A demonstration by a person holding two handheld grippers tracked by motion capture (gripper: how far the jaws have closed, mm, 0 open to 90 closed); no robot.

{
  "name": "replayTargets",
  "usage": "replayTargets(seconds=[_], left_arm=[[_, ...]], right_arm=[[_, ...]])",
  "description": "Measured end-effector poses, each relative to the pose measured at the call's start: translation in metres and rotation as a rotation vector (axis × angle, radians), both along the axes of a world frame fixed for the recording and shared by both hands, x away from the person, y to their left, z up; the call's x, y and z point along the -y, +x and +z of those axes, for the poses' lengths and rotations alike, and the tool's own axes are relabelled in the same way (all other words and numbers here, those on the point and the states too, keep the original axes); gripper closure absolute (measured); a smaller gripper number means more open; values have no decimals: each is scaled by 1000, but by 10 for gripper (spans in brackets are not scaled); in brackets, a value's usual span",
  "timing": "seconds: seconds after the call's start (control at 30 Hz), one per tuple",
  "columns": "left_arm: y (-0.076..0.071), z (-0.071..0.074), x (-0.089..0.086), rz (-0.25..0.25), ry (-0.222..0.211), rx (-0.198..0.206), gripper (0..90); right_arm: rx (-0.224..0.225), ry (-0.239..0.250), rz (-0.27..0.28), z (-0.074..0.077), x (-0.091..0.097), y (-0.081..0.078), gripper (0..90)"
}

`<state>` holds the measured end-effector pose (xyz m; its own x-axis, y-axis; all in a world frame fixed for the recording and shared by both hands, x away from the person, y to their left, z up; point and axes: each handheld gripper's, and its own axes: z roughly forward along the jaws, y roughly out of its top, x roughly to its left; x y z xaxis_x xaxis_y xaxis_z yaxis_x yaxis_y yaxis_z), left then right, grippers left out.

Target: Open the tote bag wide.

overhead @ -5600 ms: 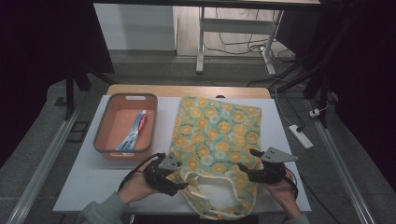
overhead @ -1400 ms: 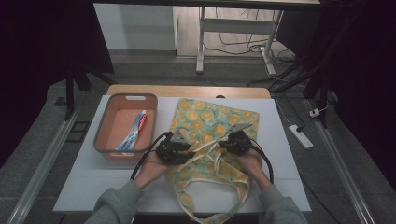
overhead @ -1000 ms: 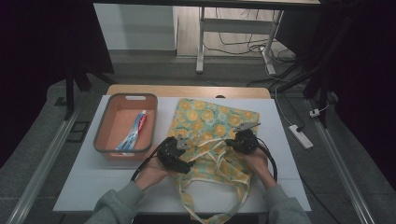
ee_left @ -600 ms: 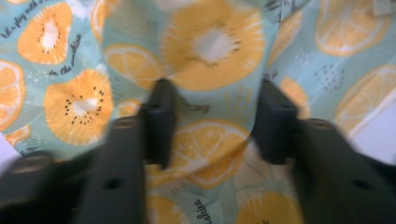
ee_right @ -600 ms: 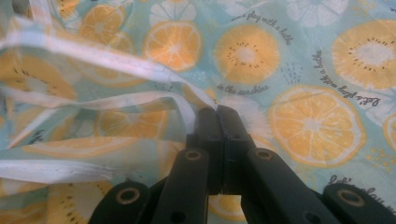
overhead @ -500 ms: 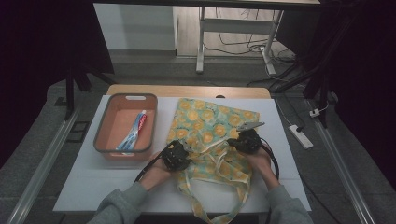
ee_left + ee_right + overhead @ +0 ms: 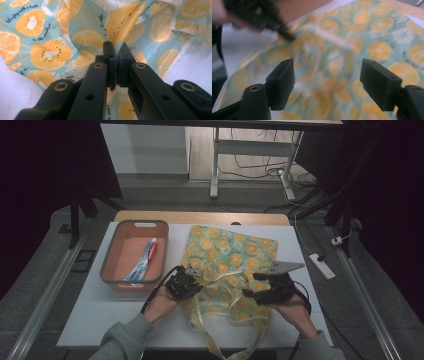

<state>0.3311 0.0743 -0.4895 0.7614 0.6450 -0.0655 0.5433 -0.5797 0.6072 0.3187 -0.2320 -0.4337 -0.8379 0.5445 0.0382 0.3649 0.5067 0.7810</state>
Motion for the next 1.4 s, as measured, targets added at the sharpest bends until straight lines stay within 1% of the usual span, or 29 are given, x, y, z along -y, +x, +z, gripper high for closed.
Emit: replayTargets(seconds=[0.03, 0.07, 0.1, 0.13, 0.17, 0.2, 0.23, 0.27, 0.3, 0.33, 0.37, 0.4, 0.43, 0.47, 0.53, 0.6, 0.63, 0.73, 0.77, 0.8, 0.83, 0.87, 0.93, 0.97, 1.03, 1.13, 1.2, 1.33, 1.4], left_arm=[[0, 1, 0, 1, -5, 0, 866], [0, 1, -1, 2, -8, -1, 866], [0, 2, -1, 1, -11, -1, 866], [0, 3, -2, -1, -16, 2, 865], [0, 3, -2, -1, -16, 2, 865], [0, 4, -2, 0, -20, 2, 865], [0, 4, -3, 2, -23, 1, 864], [1, 4, -3, 1, -24, 0, 864], [1, 4, -3, 2, -26, -2, 864], [1, 4, -4, 4, -29, -3, 864], [1, 4, -4, 4, -31, -5, 864], [1, 4, -4, 3, -31, -6, 864], [1, 4, -3, 1, -31, -6, 864], [1, 4, -3, -1, -31, -6, 864], [1, 4, -4, -8, -30, -8, 864], [0, 5, -5, -10, -41, -11, 864], [0, 7, -7, -14, -53, -14, 864], [-5, 14, -11, -23, -83, -8, 865], [-7, 17, -12, -29, -95, -6, 865], [-10, 21, -14, -34, -108, -4, 865], [-13, 25, -17, -39, -122, 3, 865], [-16, 30, -20, -42, -138, 9, 865], [-21, 42, -29, -46, -177, 25, 866], [-23, 48, -34, -41, -196, 36, 867], [-25, 62, -47, -14, -236, 61, 867], [-23, 65, -52, 1, -250, 63, 868], [-19, 64, -54, 11, -251, 54, 868], [-6, 55, -49, 30, -242, 27, 869], [-4, 54, -47, 33, -244, 23, 868]], right_arm=[[-14, -7, 0, -3, -1, -8, 252], [-40, -28, 6, -11, -3, -22, 231], [-40, -28, 6, -11, -3, -22, 231], [-53, -95, 17, -24, -6, -34, 219], [-48, -140, 23, -31, -8, -38, 220], [-48, -140, 23, -31, -8, -38, 220], [-14, -209, 10, -44, -9, -42, 267], [5, -222, 2, -49, -7, -41, 303], [4, -226, -3, -52, -6, -39, 349], [4, -226, -3, -52, -6, -39, 349], [-7, -223, -5, -55, -3, -36, 429], [-4, -204, 5, -58, 2, -34, 655], [-4, -205, -1, -58, 3, -33, 744], [-4, -205, -1, -58, 3, -33, 744], [3, -196, 0, -54, 4, -33, 885], [11, -153, 15, -44, 6, -36, 897], [11, -153, 15, -44, 6, -36, 897], [45, -71, 44, -21, 8, -44, 897], [45, -71, 44, -21, 8, -44, 897], [57, -45, 46, -14, 9, -47, 896], [83, 5, 45, 2, 12, -51, 896], [83, 5, 45, 2, 12, -51, 896], [122, 53, 32, 17, 17, -55, 896], [141, 111, 5, 29, 25, -56, 896], [156, 142, -43, 36, 33, -52, 896], [132, 173, -108, 33, 44, -40, 897], [108, 154, -142, 26, 49, -30, 897], [36, 111, -221, 1, 62, -7, 897], [-17, 104, -254, -14, 71, 4, 897]])
